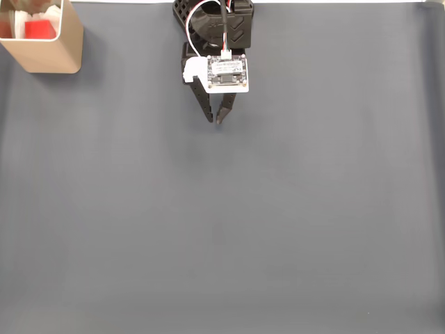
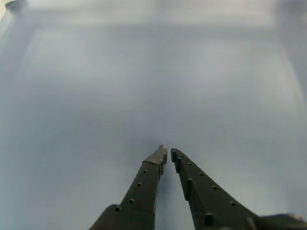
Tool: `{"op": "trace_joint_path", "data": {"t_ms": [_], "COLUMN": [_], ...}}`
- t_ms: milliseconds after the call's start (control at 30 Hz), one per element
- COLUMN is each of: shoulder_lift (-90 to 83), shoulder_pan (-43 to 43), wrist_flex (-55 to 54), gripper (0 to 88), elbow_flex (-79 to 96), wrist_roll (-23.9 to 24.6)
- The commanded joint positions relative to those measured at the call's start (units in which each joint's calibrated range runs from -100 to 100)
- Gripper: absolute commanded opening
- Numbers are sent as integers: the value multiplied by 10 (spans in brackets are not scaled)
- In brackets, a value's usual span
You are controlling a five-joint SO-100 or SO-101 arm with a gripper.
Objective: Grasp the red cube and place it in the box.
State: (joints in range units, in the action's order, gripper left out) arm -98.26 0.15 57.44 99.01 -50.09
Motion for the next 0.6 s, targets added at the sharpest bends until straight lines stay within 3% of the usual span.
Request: {"op": "trace_joint_path", "data": {"t_ms": [0, 333, 567], "shoulder_lift": [-14, -16, -16], "shoulder_pan": [-6, -6, -4], "wrist_flex": [22, 106, 174], "gripper": [0, 0, 0], "elbow_flex": [8, 8, 8], "wrist_roll": [3, 13, -5]}}
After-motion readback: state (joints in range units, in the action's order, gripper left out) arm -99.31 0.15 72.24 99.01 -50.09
